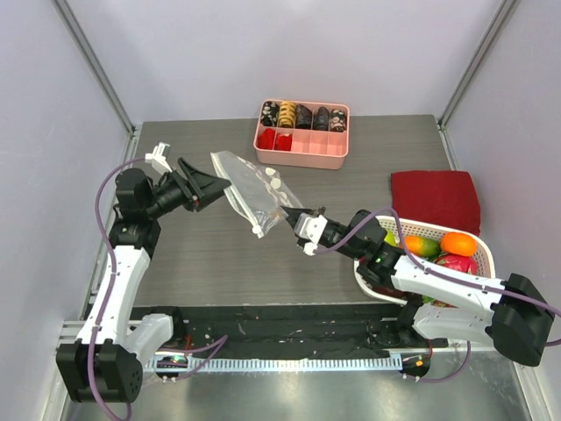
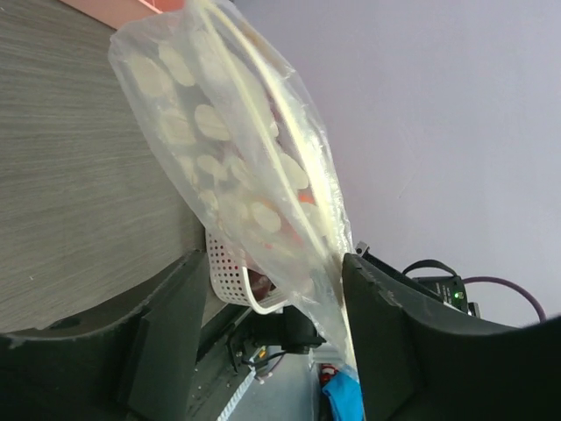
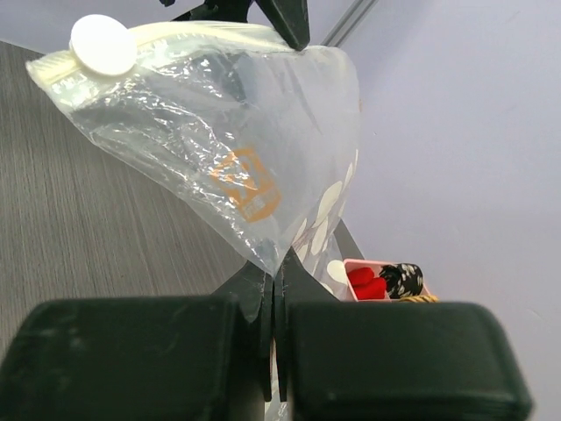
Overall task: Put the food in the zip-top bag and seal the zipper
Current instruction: Open the zipper of the food storage bag at the center of the board.
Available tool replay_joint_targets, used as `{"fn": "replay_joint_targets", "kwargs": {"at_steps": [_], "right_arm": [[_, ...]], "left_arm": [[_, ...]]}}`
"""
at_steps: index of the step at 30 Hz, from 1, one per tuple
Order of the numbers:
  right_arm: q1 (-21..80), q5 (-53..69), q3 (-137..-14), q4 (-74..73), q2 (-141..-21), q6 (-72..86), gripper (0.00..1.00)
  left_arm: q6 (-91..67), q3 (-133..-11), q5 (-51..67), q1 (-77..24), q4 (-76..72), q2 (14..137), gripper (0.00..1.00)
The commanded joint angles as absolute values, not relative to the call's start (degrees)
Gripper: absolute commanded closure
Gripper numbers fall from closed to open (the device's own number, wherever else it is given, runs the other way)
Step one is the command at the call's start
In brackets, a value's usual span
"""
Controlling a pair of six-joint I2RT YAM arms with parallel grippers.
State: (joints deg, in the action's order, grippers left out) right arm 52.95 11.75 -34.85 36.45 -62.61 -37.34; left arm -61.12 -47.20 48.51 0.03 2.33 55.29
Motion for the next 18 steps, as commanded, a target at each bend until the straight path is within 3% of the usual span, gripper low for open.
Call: {"fn": "replay_joint_targets", "kwargs": {"at_steps": [1,7,18], "right_arm": [[53.6,12.4,-35.9,41.4,-62.3,-39.1,0.99],[54.0,10.2,-36.6,41.7,-63.4,-38.7,0.99],[54.0,8.3,-35.9,41.0,-63.2,-39.7,0.99]], "left_arm": [[-61.7,-46.7,49.2,-1.5,-1.6,53.4,0.4],[-62.0,-45.4,49.6,-1.7,-1.2,52.4,0.46],[-63.1,-42.1,49.9,-1.7,-1.3,49.5,0.49]]}}
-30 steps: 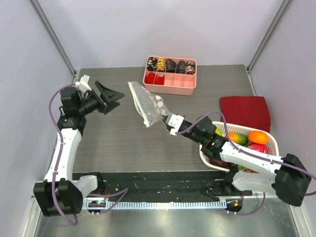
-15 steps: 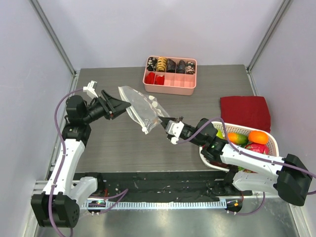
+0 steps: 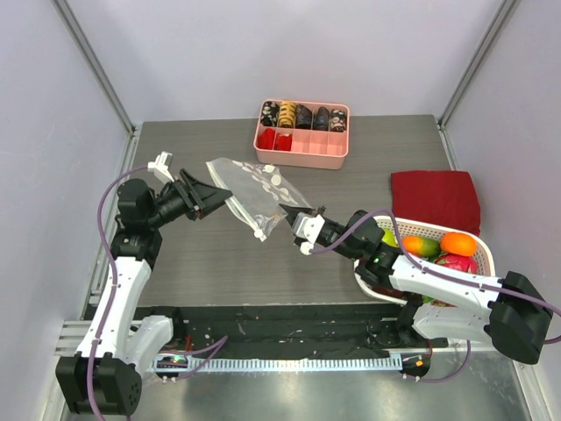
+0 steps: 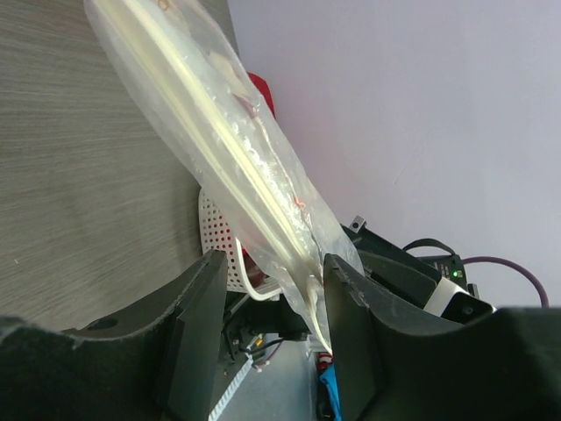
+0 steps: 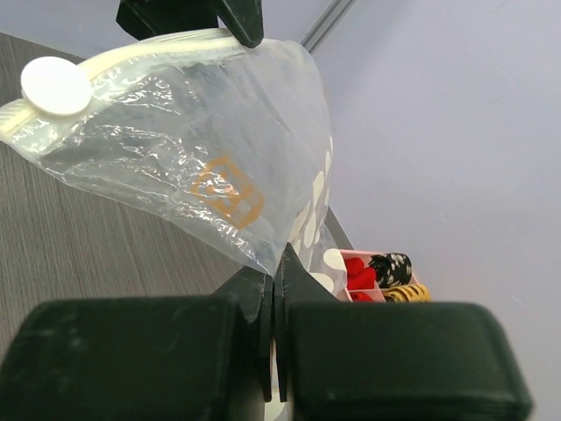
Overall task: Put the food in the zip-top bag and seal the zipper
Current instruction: Open the zipper of the food storage bag at the center of the board.
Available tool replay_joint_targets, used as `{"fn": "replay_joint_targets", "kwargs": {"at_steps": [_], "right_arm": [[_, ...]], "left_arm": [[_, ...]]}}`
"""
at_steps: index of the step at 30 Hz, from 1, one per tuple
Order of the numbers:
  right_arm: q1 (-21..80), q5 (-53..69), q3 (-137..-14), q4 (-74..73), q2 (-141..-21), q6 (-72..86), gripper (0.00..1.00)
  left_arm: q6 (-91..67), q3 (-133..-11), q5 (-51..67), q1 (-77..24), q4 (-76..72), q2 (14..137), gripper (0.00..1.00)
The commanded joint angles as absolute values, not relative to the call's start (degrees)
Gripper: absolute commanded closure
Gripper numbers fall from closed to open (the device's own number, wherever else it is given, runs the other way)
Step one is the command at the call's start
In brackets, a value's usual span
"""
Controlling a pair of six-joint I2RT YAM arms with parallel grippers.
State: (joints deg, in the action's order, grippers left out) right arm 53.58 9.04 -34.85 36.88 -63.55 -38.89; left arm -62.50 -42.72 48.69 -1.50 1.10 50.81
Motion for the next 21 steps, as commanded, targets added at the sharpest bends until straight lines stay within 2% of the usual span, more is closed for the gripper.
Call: {"fn": "replay_joint_targets", "kwargs": {"at_steps": [1,5,8,14,17,21], "right_arm": [[53.9,8.3,-35.8,41.0,-63.3,-39.8,0.99],[53.9,8.7,-35.7,40.9,-63.0,-40.0,0.99],[53.9,9.1,-35.4,40.9,-62.9,-40.2,0.99],[54.0,9.7,-35.1,41.0,-63.0,-40.6,0.99],[54.0,9.7,-35.2,40.8,-63.1,-40.5,0.99],[53.9,9.1,-35.7,40.9,-63.5,-40.0,0.99]], "left_arm": [[-63.2,-42.0,49.8,-1.8,-1.2,49.3,0.49],[-63.6,-42.0,49.9,-1.7,-1.6,49.3,0.5],[-64.6,-41.8,50.7,-1.7,-3.2,48.7,0.44],[-67.0,-40.5,51.6,-1.7,-6.4,46.8,0.39],[-67.1,-40.3,52.0,-1.7,-6.4,46.3,0.39],[-66.6,-39.8,51.9,-1.8,-4.9,45.7,0.46]]}}
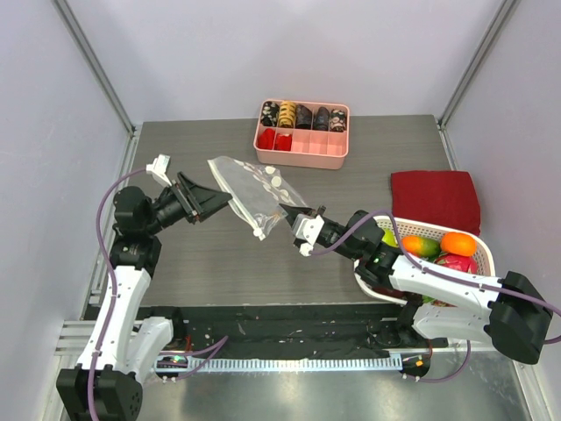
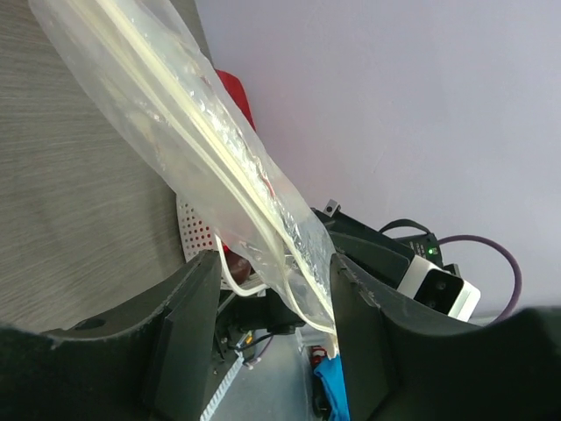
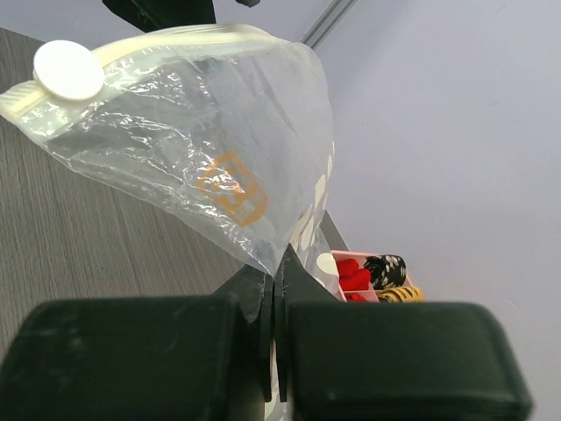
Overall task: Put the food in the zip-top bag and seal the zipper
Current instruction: Open the zipper of the food storage bag at the center of the board.
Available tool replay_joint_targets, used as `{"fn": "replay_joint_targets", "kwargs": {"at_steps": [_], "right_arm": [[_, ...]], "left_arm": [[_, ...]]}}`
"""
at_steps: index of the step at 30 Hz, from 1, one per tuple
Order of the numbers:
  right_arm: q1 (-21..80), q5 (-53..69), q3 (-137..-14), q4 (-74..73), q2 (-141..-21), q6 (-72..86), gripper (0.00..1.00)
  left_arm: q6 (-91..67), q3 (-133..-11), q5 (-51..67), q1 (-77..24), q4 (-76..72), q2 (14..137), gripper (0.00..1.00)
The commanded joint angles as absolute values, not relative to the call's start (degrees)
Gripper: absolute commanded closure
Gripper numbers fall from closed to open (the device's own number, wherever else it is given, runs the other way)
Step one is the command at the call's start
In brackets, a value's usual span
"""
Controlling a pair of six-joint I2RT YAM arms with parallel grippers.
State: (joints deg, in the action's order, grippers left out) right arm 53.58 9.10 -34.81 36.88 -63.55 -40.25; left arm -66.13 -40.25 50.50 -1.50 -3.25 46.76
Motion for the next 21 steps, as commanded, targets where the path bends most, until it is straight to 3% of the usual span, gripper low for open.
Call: {"fn": "replay_joint_targets", "kwargs": {"at_steps": [1,21], "right_arm": [[53.9,8.9,-35.8,41.0,-63.6,-39.8,0.99],[54.4,12.1,-34.7,40.8,-61.3,-40.1,0.99]], "left_arm": [[-66.5,-39.6,51.9,-1.8,-4.6,45.8,0.47],[-60.6,-42.0,43.1,-1.8,4.2,50.1,0.69]]}}
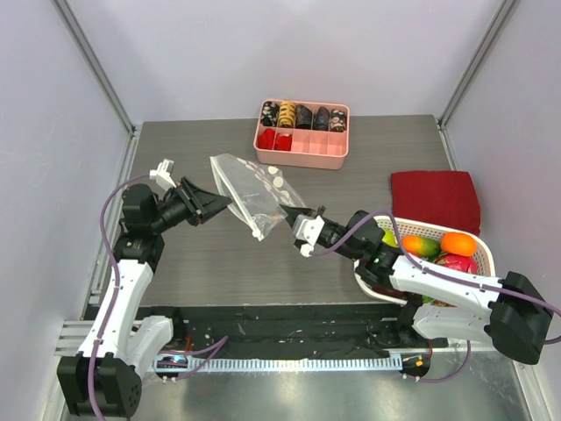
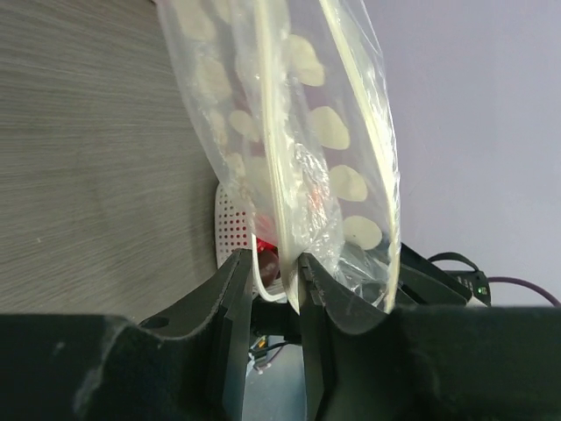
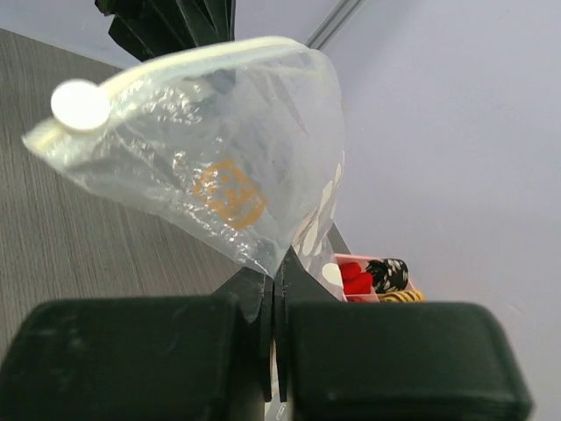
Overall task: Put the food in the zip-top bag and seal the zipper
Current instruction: Open the zipper of the food storage bag at the center of the board.
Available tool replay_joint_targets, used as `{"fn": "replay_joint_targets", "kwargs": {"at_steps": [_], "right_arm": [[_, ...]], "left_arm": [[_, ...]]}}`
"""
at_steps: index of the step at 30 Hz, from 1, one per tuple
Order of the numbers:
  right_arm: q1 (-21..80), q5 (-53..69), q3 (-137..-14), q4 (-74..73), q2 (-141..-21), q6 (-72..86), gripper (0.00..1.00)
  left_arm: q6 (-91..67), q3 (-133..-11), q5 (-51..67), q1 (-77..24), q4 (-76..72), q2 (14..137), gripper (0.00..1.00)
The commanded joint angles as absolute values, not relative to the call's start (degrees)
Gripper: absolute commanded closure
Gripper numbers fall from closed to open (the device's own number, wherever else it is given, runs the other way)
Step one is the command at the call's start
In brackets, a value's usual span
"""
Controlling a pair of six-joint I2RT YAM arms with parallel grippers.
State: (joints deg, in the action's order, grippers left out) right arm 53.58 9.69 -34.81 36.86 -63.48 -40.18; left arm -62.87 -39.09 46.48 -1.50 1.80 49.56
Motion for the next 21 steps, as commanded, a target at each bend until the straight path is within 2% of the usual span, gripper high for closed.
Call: {"fn": "replay_joint_targets", "kwargs": {"at_steps": [1,10,16,21], "right_arm": [[54.5,12.4,-34.3,40.8,-61.1,-40.3,0.99],[55.3,12.7,-33.0,41.0,-60.8,-40.0,0.99],[55.9,12.7,-32.5,41.9,-61.3,-38.5,0.99],[56.5,12.5,-32.6,43.4,-62.0,-38.2,0.99]], "left_arm": [[-60.9,-42.1,42.5,-1.8,4.1,50.1,0.69],[-64.9,-40.9,42.2,-1.7,-1.8,50.5,0.69],[-67.8,-39.9,44.4,-1.8,-6.8,50.8,0.61],[-69.8,-38.1,45.0,-1.8,-8.4,50.5,0.6]]}}
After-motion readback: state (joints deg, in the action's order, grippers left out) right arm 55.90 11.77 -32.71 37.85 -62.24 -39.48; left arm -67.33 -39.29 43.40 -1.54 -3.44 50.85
